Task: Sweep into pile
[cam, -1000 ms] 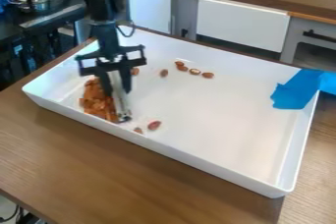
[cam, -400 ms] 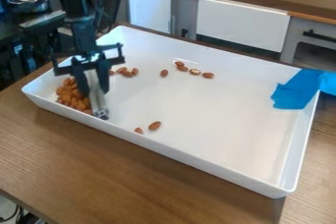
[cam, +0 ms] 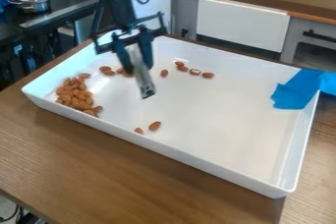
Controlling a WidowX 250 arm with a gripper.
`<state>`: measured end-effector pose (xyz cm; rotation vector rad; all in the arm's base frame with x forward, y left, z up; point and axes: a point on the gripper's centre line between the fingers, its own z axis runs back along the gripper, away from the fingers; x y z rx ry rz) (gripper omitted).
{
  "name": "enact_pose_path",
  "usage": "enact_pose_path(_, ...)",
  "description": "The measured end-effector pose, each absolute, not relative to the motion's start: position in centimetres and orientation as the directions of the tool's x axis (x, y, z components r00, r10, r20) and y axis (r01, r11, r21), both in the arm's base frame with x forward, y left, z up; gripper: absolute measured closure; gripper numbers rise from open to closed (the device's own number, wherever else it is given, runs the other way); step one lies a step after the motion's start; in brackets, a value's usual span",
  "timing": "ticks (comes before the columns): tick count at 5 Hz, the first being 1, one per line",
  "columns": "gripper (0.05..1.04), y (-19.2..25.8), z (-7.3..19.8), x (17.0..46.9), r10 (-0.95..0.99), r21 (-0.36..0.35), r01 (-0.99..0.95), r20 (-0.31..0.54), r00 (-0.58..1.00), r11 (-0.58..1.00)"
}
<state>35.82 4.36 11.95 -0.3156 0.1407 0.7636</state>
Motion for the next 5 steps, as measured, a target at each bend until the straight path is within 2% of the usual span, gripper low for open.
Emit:
enact_pose_path(2,0.721,-2.1,9.7,36.9,0.489,-0.158,-0.497,-0.086,0.868,0.853)
enact_pose_path(3,0.721,-1.8,7.7,36.5,0.376,-0.096,-0.376,-0.015,0.926,0.922)
enact_pose_path(4,0.721,-1.4,7.3,36.3,0.311,-0.070,-0.311,-0.003,0.950,0.948)
enact_pose_path(5,0.721,-0.9,7.3,35.8,0.282,-0.050,-0.283,-0.027,0.959,0.958)
